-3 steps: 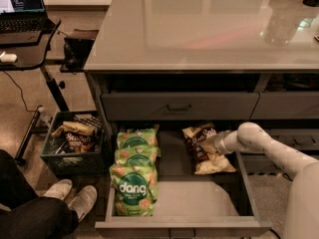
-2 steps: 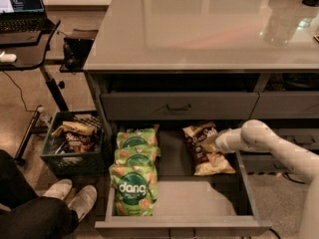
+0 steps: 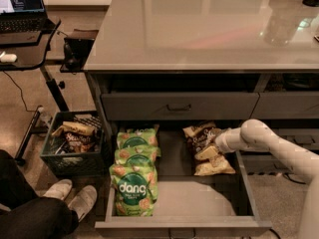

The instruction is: Pick brown chip bag from middle drawer and place on counter

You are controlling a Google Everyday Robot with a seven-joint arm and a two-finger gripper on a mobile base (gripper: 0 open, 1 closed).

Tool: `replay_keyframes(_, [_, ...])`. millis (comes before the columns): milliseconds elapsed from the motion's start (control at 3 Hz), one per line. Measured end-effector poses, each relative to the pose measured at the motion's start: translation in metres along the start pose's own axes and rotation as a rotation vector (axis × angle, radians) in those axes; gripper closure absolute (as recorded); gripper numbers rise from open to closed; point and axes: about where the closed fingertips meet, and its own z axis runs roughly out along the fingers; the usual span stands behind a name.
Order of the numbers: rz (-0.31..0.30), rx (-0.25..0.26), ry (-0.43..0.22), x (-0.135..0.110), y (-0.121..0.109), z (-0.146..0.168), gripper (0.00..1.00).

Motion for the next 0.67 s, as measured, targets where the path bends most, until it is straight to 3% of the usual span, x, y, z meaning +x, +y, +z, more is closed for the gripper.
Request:
replay_keyframes(333, [0.031,0.014,0.017,0.011,-0.004,0.005,0.00])
replay_keyframes(667, [0.083,0.064,0.046,0.034,-0.020,0.013,0.00])
